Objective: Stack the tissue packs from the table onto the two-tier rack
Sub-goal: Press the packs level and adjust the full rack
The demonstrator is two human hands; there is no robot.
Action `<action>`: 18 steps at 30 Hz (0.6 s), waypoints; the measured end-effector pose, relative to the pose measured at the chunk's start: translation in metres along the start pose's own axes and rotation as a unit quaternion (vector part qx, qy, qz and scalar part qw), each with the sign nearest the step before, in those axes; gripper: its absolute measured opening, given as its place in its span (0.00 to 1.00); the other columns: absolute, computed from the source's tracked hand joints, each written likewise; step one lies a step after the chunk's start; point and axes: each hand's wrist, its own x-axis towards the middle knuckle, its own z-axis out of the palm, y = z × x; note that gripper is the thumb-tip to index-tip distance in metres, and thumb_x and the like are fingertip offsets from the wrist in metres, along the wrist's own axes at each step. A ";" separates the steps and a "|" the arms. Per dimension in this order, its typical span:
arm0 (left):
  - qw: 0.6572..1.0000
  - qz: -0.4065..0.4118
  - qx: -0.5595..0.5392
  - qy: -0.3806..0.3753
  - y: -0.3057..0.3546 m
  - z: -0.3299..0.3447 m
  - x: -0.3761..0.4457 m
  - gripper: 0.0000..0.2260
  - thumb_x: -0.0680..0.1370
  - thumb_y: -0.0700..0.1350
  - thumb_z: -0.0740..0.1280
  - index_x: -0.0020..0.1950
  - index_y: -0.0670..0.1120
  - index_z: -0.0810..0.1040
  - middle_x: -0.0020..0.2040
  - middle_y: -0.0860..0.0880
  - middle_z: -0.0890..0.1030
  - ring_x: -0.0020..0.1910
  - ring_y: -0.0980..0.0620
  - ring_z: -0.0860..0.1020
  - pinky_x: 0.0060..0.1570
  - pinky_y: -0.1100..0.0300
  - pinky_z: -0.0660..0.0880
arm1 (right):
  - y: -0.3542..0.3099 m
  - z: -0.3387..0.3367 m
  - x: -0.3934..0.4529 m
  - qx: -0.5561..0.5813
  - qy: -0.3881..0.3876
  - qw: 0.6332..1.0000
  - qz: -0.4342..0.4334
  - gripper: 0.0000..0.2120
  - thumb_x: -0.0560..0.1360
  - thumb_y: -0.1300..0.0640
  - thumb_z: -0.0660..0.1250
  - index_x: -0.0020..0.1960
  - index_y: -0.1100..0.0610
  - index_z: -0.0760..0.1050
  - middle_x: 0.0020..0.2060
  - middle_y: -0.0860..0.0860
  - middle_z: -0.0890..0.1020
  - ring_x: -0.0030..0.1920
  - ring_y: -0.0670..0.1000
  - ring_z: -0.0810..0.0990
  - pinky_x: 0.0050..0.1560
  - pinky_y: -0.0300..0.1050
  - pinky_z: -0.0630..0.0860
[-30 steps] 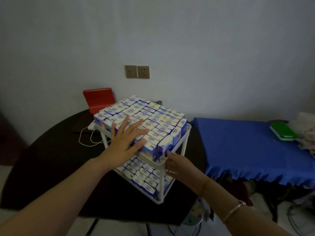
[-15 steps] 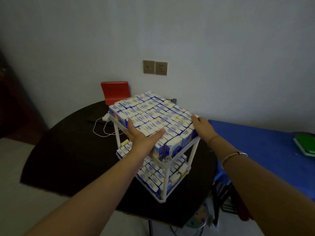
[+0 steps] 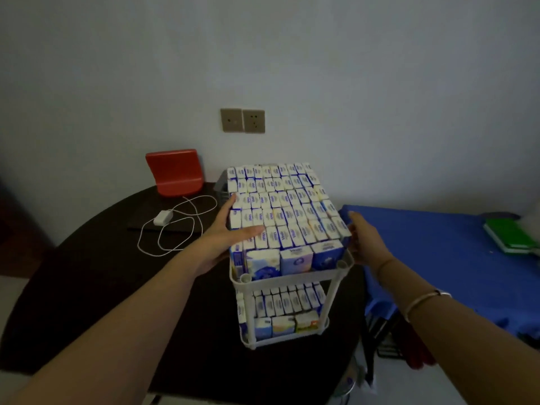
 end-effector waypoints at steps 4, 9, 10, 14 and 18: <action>0.999 0.004 0.025 -0.038 0.009 -0.005 0.023 0.50 0.63 0.44 0.78 0.74 0.67 0.51 0.68 0.54 0.70 0.58 0.49 0.76 0.55 0.46 0.75 | -0.015 0.016 0.016 0.056 -0.111 0.992 0.027 0.19 0.81 0.48 0.56 0.63 0.61 0.71 0.51 0.59 0.81 0.43 0.54 0.81 0.38 0.44 0.81; 0.999 0.017 0.037 -0.036 0.017 -0.012 0.048 0.52 0.63 0.49 0.77 0.75 0.65 0.46 0.67 0.54 0.71 0.62 0.47 0.76 0.63 0.42 0.71 | -0.033 0.031 0.041 -0.029 -0.090 0.995 -0.044 0.25 0.80 0.56 0.59 0.75 0.54 0.55 0.68 0.56 0.69 0.54 0.57 0.78 0.37 0.42 0.79; 0.998 0.021 0.043 -0.033 0.018 -0.012 0.051 0.52 0.62 0.51 0.78 0.75 0.65 0.47 0.66 0.54 0.72 0.61 0.47 0.76 0.63 0.41 0.71 | -0.035 0.034 0.045 -0.045 -0.094 0.993 -0.057 0.25 0.80 0.59 0.58 0.75 0.54 0.56 0.68 0.58 0.70 0.55 0.59 0.77 0.36 0.41 0.79; 0.995 0.049 0.086 -0.033 0.022 -0.012 0.057 0.47 0.64 0.48 0.77 0.75 0.64 0.53 0.58 0.58 0.75 0.58 0.50 0.78 0.60 0.44 0.74 | -0.036 0.033 0.050 -0.077 -0.089 0.990 -0.076 0.22 0.80 0.60 0.58 0.74 0.53 0.60 0.57 0.56 0.76 0.41 0.49 0.78 0.28 0.34 0.77; 0.994 0.065 0.088 -0.014 0.037 -0.002 0.058 0.36 0.67 0.45 0.75 0.71 0.63 0.65 0.58 0.56 0.75 0.53 0.51 0.81 0.49 0.52 0.80 | -0.043 0.020 0.057 -0.083 -0.076 0.990 -0.085 0.21 0.80 0.58 0.59 0.72 0.53 0.63 0.52 0.53 0.77 0.40 0.47 0.79 0.28 0.34 0.77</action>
